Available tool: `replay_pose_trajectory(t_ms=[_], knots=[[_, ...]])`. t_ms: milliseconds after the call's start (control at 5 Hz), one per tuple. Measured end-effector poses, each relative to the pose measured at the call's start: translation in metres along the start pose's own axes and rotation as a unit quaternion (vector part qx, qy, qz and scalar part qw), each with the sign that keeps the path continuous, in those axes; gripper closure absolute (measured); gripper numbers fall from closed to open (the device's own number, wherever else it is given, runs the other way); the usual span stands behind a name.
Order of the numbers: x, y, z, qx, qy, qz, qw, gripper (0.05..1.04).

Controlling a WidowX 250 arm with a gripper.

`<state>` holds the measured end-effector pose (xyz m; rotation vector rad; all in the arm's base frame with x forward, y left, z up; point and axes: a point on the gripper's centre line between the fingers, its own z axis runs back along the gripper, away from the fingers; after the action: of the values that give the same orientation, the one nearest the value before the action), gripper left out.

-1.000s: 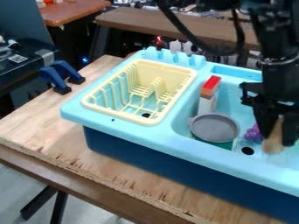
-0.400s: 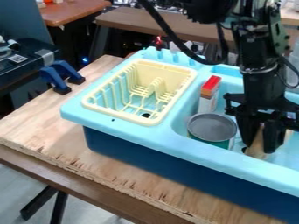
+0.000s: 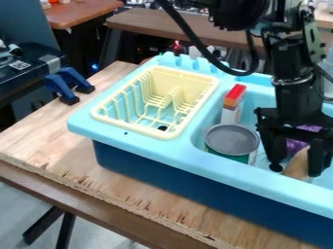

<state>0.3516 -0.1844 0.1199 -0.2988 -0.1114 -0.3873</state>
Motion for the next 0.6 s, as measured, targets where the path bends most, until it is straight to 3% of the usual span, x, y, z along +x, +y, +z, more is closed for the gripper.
replay_pose_trajectory(t_ms=[200,600], knots=[[0.006,-0.002,0.007,-0.005,-0.031,-0.003,0.9995,0.074],[0.012,-0.011,0.045,0.001,-0.090,-0.010,0.9959,0.078]])
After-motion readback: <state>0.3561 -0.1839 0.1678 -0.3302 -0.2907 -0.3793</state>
